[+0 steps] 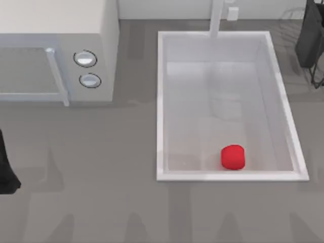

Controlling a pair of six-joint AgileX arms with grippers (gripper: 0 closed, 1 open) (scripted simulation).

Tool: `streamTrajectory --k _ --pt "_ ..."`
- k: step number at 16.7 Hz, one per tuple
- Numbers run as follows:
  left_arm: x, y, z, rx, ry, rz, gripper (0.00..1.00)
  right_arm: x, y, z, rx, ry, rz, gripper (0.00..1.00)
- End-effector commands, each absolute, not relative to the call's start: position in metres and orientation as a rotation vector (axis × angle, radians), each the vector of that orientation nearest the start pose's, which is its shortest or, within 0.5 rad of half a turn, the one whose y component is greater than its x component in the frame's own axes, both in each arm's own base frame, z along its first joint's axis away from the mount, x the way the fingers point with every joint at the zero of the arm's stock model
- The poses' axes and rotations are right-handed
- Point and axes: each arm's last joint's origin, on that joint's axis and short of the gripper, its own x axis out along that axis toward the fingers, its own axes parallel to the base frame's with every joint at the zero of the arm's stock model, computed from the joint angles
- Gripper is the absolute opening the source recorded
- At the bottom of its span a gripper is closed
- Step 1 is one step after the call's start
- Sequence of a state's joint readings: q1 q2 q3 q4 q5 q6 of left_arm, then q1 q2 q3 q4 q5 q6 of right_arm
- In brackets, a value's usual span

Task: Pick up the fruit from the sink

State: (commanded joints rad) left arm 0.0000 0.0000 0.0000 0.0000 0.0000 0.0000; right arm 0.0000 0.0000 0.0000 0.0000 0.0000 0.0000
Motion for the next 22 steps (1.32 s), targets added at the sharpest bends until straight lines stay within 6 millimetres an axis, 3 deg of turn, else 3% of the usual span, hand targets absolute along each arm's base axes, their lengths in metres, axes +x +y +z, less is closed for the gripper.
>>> streamTrajectory --k 13,18,22 --pt "0.106 -0.001 0.160 0.000 0.000 0.000 1.00 0.106 0.000 0.165 0.008 0.021 0.008 1.00" --pt "0.106 -0.001 0.160 0.000 0.000 0.000 1.00 0.117 0.007 0.203 0.063 0.210 0.061 1.00" --pt "0.106 -0.001 0.160 0.000 0.000 0.000 1.00 0.152 0.022 0.243 0.112 0.477 0.108 1.00"
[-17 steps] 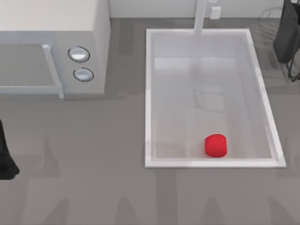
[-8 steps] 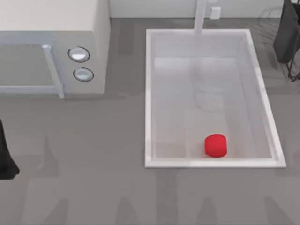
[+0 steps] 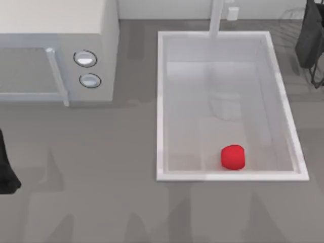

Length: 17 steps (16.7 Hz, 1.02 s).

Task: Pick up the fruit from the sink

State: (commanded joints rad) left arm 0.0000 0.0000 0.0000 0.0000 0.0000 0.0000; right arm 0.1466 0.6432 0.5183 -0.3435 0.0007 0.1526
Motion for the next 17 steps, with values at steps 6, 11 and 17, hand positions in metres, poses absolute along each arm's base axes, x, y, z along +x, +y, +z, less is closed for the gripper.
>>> streamTrajectory --k 6,11,17 --pt "0.106 -0.001 0.160 0.000 0.000 0.000 1.00 0.248 0.072 0.261 0.131 0.959 0.123 1.00" --pt "0.106 -0.001 0.160 0.000 0.000 0.000 1.00 0.322 0.130 0.219 0.082 1.319 0.070 1.00" --pt "0.106 -0.001 0.160 0.000 0.000 0.000 1.00 0.360 0.176 0.164 0.014 1.553 -0.001 1.00"
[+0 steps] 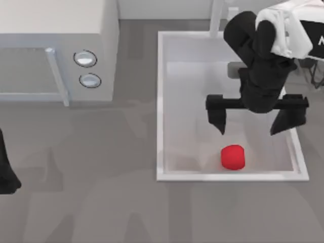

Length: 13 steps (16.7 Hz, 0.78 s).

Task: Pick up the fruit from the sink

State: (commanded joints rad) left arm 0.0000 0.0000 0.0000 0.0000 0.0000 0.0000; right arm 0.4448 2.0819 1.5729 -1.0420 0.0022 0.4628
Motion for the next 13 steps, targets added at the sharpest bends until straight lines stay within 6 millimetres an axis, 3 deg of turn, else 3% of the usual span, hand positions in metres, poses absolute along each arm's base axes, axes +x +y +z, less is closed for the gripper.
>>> streamTrajectory --k 8,10,13 --pt "0.106 -0.001 0.160 0.000 0.000 0.000 1.00 0.363 0.178 0.153 0.010 1.573 -0.012 1.00" --pt "0.106 -0.001 0.160 0.000 0.000 0.000 1.00 0.366 0.179 0.132 0.007 1.579 -0.014 1.00" --pt "0.106 -0.001 0.160 0.000 0.000 0.000 1.00 0.370 0.182 0.084 0.012 1.563 -0.006 1.00"
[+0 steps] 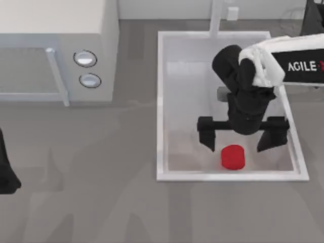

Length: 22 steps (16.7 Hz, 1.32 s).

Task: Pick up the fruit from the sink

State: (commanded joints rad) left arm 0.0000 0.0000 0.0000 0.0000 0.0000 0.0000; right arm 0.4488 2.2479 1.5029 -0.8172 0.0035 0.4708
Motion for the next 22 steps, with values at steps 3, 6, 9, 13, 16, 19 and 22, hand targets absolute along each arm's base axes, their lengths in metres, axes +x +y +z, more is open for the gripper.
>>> streamTrajectory --k 3,6,9,13,16,19,22 --pt "0.106 -0.001 0.160 0.000 0.000 0.000 1.00 0.368 0.182 0.036 0.016 1.552 -0.001 1.00" --pt "0.106 -0.001 0.160 0.000 0.000 0.000 1.00 0.362 0.180 0.008 0.008 1.570 -0.007 1.00" --pt "0.106 -0.001 0.160 0.000 0.000 0.000 1.00 0.362 0.180 0.006 0.008 1.571 -0.008 1.00" --pt "0.106 -0.001 0.160 0.000 0.000 0.000 1.00 0.362 0.180 0.006 0.008 1.571 -0.008 0.77" --pt "0.106 -0.001 0.160 0.000 0.000 0.000 1.00 0.362 0.180 0.006 0.008 1.571 -0.008 0.55" --pt "0.106 -0.001 0.160 0.000 0.000 0.000 1.00 0.362 0.180 0.006 0.008 1.571 -0.008 0.32" --pt "0.106 -0.001 0.160 0.000 0.000 0.000 1.00 0.362 0.180 0.006 0.008 1.571 -0.008 0.10"
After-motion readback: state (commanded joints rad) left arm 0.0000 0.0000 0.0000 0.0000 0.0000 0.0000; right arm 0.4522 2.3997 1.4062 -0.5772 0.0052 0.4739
